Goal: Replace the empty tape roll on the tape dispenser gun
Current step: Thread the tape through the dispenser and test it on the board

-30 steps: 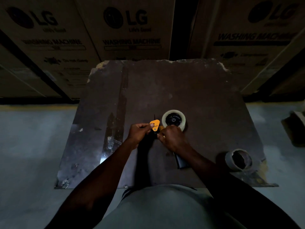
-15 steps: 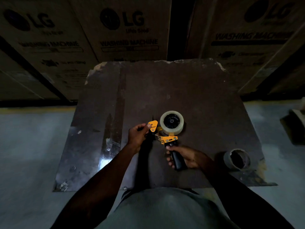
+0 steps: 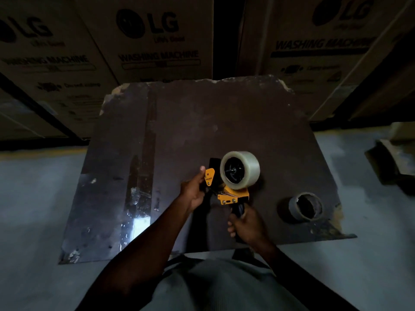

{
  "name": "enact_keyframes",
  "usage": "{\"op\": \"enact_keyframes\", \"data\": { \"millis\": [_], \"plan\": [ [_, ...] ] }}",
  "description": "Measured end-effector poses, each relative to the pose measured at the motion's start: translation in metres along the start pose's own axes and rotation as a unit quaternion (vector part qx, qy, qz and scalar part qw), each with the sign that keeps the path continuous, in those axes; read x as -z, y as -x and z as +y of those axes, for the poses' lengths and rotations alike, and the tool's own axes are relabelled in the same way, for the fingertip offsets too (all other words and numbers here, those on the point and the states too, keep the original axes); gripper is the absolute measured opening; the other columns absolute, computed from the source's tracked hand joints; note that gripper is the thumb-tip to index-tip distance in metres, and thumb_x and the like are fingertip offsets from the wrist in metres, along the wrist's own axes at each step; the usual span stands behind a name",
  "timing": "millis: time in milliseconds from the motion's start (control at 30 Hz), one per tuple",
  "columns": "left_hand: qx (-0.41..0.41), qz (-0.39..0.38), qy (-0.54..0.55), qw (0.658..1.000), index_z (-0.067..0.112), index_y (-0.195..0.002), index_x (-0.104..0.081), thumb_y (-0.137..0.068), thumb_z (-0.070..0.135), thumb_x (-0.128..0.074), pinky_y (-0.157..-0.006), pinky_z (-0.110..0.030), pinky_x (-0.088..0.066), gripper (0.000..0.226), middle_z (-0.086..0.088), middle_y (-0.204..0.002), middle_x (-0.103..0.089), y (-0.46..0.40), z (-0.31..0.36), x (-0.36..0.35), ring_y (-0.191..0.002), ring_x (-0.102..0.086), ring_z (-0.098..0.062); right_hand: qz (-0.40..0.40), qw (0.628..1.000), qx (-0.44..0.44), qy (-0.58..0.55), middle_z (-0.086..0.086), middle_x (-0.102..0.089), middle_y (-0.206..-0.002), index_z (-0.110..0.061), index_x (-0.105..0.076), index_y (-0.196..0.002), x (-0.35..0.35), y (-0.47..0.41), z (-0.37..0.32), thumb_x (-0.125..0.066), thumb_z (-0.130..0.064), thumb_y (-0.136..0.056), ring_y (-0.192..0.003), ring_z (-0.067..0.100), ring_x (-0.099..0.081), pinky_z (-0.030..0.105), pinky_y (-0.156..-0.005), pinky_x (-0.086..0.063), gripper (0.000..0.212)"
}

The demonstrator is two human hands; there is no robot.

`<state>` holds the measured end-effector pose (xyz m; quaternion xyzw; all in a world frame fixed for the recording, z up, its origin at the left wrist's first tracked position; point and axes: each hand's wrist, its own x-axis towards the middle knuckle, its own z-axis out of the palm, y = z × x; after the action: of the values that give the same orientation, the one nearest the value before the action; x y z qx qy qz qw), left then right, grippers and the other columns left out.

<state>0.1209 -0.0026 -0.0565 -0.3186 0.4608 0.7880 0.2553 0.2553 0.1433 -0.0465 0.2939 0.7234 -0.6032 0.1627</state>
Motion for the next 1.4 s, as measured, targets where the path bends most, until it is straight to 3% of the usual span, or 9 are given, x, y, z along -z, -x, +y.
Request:
{"op": "enact_keyframes", "data": {
  "millis": [167, 400, 633, 700, 800, 833, 933, 1033, 1400],
  "plan": [
    [0.068, 0.001, -0.062, 0.996, 0.009, -0.097, -0.069, -0.086, 0.024, -0.07, -0.059, -0.034, -0.061, 0.019, -0.012, -0.092, -0.071, -0.006, -0.009, -0.021, -0.071, -0.071, -0.02, 0.099, 0.983, 0.089, 0.13, 0.008, -0.072, -0.074, -0.024, -0.06, -0.107, 0.019, 0.012, 0.032, -0.06, -0.045, -0.075, -0.063, 0.03, -0.068, 0.044, -0.059, -0.056, 0.038],
    [0.067, -0.024, -0.242, 0.968, 0.01, -0.077, -0.061, -0.091, 0.007, -0.054, -0.043, -0.027, -0.054, 0.015, -0.006, -0.059, -0.065, -0.009, -0.009, -0.047, -0.044, -0.063, -0.015, 0.143, 0.957, 0.136, 0.212, 0.017, -0.073, -0.08, -0.013, -0.06, -0.119, 0.038, 0.026, 0.05, -0.052, -0.04, -0.08, -0.072, 0.041, -0.067, 0.04, -0.061, -0.048, 0.048],
    [-0.074, -0.001, -0.299, 0.951, 0.011, -0.081, -0.066, -0.092, 0.017, -0.06, -0.058, -0.025, -0.046, 0.014, -0.014, -0.086, -0.071, -0.018, 0.004, -0.062, -0.067, -0.065, -0.019, 0.145, 0.958, 0.094, 0.231, 0.015, -0.072, -0.101, -0.026, -0.043, -0.13, 0.036, 0.026, 0.057, -0.043, -0.049, -0.082, -0.092, 0.04, -0.069, 0.048, -0.072, -0.056, 0.053],
    [-0.179, -0.009, -0.432, 0.884, 0.006, -0.087, -0.07, -0.092, 0.021, -0.058, -0.07, -0.033, -0.051, 0.02, -0.02, -0.099, -0.071, -0.022, 0.004, -0.047, -0.08, -0.067, -0.026, 0.142, 0.958, 0.08, 0.238, 0.015, -0.071, -0.105, -0.023, -0.045, -0.126, 0.035, 0.028, 0.055, -0.046, -0.047, -0.083, -0.097, 0.041, -0.068, 0.048, -0.075, -0.056, 0.049],
    [-0.305, -0.14, -0.663, 0.669, 0.007, -0.121, -0.064, -0.088, 0.03, -0.056, -0.102, -0.039, -0.044, 0.041, -0.017, -0.124, -0.065, -0.02, -0.004, -0.014, -0.117, -0.06, -0.03, 0.14, 0.958, 0.072, 0.241, 0.019, -0.071, -0.106, -0.017, -0.05, -0.121, 0.033, 0.033, 0.051, -0.055, -0.038, -0.087, -0.099, 0.042, -0.067, 0.047, -0.076, -0.054, 0.04],
    [-0.297, -0.179, -0.693, 0.632, 0.012, -0.134, -0.054, -0.083, 0.038, -0.055, -0.112, -0.039, -0.035, 0.057, -0.016, -0.138, -0.055, -0.019, -0.008, -0.006, -0.13, -0.05, -0.029, 0.145, 0.958, 0.068, 0.24, 0.02, -0.07, -0.108, -0.016, -0.051, -0.122, 0.032, 0.032, 0.051, -0.058, -0.034, -0.087, -0.1, 0.042, -0.066, 0.046, -0.078, -0.053, 0.039],
    [-0.226, -0.175, -0.751, 0.595, 0.028, -0.149, -0.03, -0.073, 0.047, -0.046, -0.121, -0.047, -0.003, 0.079, -0.012, -0.161, -0.014, -0.002, -0.016, 0.002, -0.15, -0.006, -0.027, 0.137, 0.957, 0.062, 0.246, 0.02, -0.07, -0.113, -0.016, -0.054, -0.122, 0.035, 0.029, 0.05, -0.063, -0.029, -0.086, -0.104, 0.042, -0.065, 0.045, -0.08, -0.051, 0.039],
    [-0.237, -0.168, -0.792, 0.538, 0.036, -0.151, -0.019, -0.081, 0.051, -0.044, -0.117, -0.05, 0.013, 0.076, 0.007, -0.163, -0.005, 0.006, -0.026, 0.004, -0.149, 0.015, -0.026, 0.117, 0.961, 0.06, 0.243, 0.017, -0.071, -0.115, -0.018, -0.054, -0.124, 0.038, 0.03, 0.047, -0.059, -0.034, -0.08, -0.108, 0.041, -0.065, 0.044, -0.084, -0.052, 0.047],
    [-0.269, -0.146, -0.872, 0.383, 0.042, -0.149, -0.007, -0.081, 0.081, -0.024, -0.114, -0.064, -0.002, 0.081, 0.013, -0.163, 0.002, -0.017, -0.031, 0.017, -0.149, 0.009, -0.031, 0.147, 0.958, 0.102, 0.226, 0.017, -0.069, -0.122, -0.01, -0.057, -0.13, 0.037, 0.054, 0.058, -0.062, -0.028, -0.082, -0.113, 0.041, -0.062, 0.036, -0.082, -0.046, 0.051]
  ]
}}
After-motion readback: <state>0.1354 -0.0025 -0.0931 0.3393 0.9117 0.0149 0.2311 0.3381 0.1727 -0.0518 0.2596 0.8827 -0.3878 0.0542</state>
